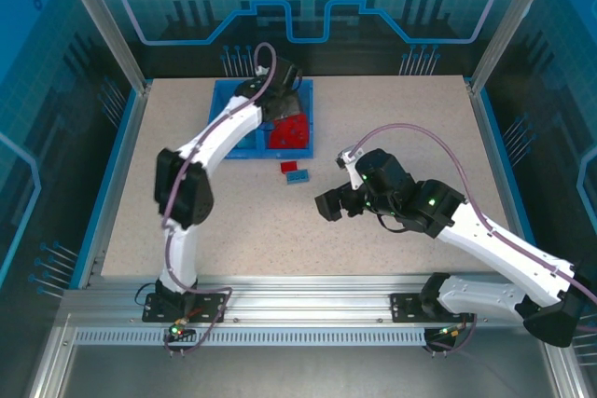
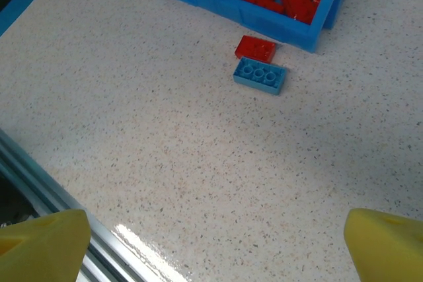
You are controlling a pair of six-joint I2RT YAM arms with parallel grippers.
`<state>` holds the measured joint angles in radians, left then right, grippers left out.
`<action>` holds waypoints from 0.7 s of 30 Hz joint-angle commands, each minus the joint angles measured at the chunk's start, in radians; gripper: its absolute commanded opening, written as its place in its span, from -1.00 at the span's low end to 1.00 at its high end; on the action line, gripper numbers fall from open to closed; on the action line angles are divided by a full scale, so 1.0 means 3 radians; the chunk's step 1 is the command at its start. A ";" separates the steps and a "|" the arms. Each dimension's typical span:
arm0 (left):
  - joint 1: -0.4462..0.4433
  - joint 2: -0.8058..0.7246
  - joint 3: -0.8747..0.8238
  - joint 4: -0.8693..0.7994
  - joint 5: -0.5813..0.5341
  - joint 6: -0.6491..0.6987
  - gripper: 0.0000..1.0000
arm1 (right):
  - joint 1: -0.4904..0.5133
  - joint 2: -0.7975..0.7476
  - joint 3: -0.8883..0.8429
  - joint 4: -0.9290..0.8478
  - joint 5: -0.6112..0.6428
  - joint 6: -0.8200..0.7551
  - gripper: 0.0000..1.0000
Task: Sort the legos into containers by color
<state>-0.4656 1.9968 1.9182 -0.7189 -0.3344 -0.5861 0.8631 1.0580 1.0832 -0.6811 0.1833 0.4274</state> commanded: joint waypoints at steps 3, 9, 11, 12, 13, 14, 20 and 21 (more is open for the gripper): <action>-0.0420 -0.1113 -0.0900 0.0115 -0.0173 -0.0228 0.24 | -0.0046 -0.0118 -0.0183 0.0020 0.0350 0.0378 1.00; -0.0787 -0.1654 -0.1922 0.0284 -0.0216 -0.0858 0.37 | -0.0076 -0.0316 -0.0451 0.0095 0.0358 0.0606 1.00; -0.0858 -0.1608 -0.2102 0.0339 -0.0196 -0.0973 0.47 | -0.0089 -0.0370 -0.0500 0.0088 0.0346 0.0630 1.00; -0.0881 -0.1543 -0.2152 0.0358 -0.0194 -0.1031 0.53 | -0.0096 -0.0390 -0.0520 0.0072 0.0332 0.0640 1.00; -0.0887 -0.1460 -0.2185 0.0390 -0.0168 -0.1046 0.59 | -0.0106 -0.0402 -0.0537 0.0060 0.0309 0.0641 1.00; -0.0895 -0.1377 -0.2195 0.0416 -0.0142 -0.1030 0.63 | -0.0111 -0.0413 -0.0551 0.0055 0.0293 0.0641 1.00; -0.0902 -0.0823 -0.2101 0.0542 -0.0202 -0.0900 0.94 | -0.0131 -0.0496 -0.0656 -0.0025 0.0248 0.0678 1.00; -0.0899 -0.0713 -0.2052 0.0546 -0.0235 -0.0877 0.97 | -0.0139 -0.0521 -0.0660 -0.0021 0.0244 0.0682 1.00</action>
<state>-0.7303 1.7355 1.2713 -0.5850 -0.3729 -0.8585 0.8352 0.9279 0.8986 -0.6750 0.2584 0.6079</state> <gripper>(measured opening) 0.978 0.999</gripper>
